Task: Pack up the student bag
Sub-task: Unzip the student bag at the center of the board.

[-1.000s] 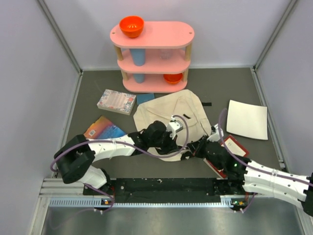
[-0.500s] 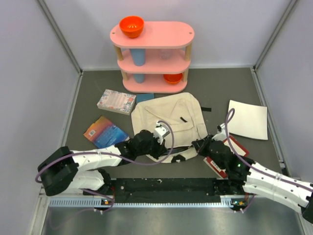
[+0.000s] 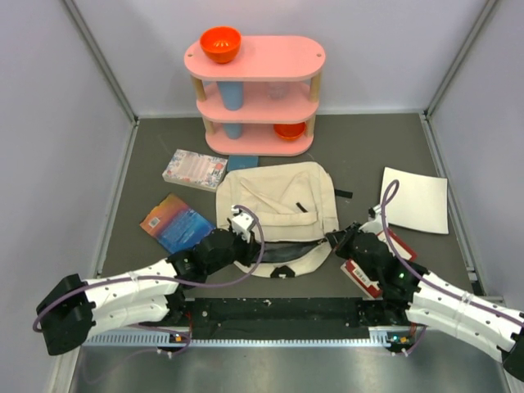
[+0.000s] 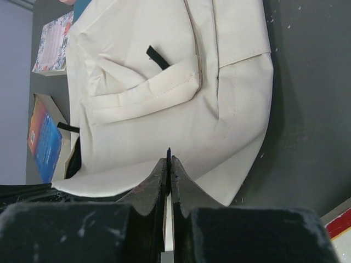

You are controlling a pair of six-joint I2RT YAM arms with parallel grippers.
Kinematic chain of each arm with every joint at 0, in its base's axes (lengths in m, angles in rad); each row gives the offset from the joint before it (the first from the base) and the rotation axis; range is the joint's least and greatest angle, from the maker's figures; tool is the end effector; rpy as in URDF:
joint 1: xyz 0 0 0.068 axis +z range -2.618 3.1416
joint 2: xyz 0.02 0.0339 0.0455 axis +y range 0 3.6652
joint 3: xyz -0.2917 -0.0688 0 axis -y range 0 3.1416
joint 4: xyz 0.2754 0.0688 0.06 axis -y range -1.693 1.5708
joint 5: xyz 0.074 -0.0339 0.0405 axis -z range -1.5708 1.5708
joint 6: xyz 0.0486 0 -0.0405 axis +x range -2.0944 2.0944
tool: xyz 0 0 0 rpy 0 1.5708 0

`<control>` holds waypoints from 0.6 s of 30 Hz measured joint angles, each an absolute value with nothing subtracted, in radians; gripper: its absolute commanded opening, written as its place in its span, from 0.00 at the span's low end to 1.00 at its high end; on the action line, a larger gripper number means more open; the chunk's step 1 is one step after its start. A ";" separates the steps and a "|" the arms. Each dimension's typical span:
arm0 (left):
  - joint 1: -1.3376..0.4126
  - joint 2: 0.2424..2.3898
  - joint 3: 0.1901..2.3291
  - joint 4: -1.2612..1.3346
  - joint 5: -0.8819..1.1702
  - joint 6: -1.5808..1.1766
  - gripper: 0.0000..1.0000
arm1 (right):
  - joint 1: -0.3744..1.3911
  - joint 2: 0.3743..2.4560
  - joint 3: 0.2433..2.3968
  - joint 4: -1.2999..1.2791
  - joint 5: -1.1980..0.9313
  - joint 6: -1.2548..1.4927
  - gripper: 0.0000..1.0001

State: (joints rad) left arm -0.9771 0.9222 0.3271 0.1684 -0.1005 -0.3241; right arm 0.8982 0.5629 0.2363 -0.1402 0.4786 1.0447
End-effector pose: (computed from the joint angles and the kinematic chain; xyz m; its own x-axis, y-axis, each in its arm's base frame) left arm 0.1254 -0.1770 0.1906 -0.4658 0.1238 -0.8762 0.6596 0.7086 -0.2505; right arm 0.1159 0.1096 0.1849 -0.5196 0.5797 -0.6277 0.0225 0.7437 0.6682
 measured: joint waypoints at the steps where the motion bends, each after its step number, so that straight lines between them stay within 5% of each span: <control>1: -0.977 0.916 0.324 0.168 -0.104 -0.325 0.38 | 0.898 0.563 0.236 -0.141 0.476 1.045 0.00; 5: -0.976 0.912 0.323 0.156 -0.098 -0.331 0.83 | 0.896 0.564 0.232 -0.130 0.457 1.043 0.00; 12: -0.974 0.974 0.400 0.120 0.035 -0.306 0.97 | 0.894 0.582 0.197 -0.092 0.394 1.042 0.00; 18: -0.974 1.096 0.559 0.130 0.156 -0.251 0.98 | 0.894 0.583 0.187 -0.090 0.371 1.040 0.00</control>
